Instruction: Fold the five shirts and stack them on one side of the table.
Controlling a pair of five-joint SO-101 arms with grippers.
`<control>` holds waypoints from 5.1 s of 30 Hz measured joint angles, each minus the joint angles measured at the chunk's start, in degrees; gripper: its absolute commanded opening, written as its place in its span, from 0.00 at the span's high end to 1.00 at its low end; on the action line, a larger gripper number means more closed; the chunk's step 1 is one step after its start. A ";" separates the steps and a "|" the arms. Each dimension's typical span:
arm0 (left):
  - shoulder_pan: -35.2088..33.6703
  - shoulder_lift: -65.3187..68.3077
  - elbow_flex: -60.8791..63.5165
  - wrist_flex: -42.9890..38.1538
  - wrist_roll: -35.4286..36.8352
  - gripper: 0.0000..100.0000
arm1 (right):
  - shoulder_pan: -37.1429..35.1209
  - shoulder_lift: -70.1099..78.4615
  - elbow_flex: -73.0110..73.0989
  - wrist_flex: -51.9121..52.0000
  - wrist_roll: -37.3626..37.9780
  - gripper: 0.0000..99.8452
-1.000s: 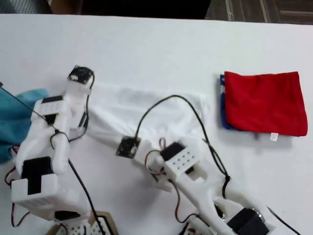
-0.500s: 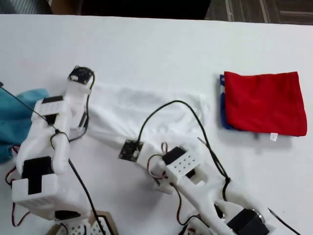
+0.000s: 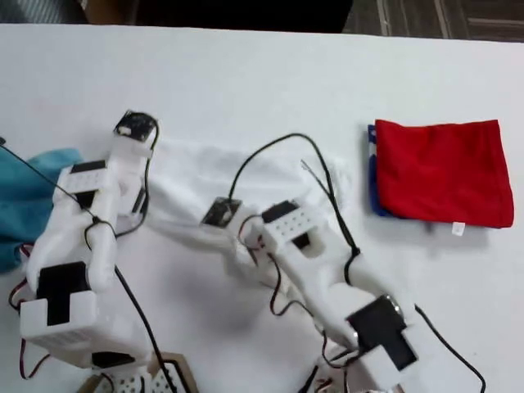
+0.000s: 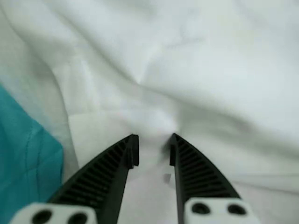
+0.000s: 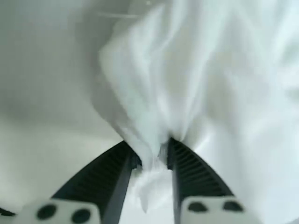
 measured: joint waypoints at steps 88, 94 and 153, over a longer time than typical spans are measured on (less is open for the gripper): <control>0.00 0.00 0.00 -0.18 0.00 0.87 | 11.16 31.03 -63.38 0.88 3.43 0.98; 0.00 0.00 0.00 -0.18 0.00 0.87 | 15.21 23.91 -63.03 8.35 3.16 0.98; 0.00 0.00 0.00 -0.18 0.00 0.87 | 12.66 15.38 -43.08 -5.27 -3.34 0.98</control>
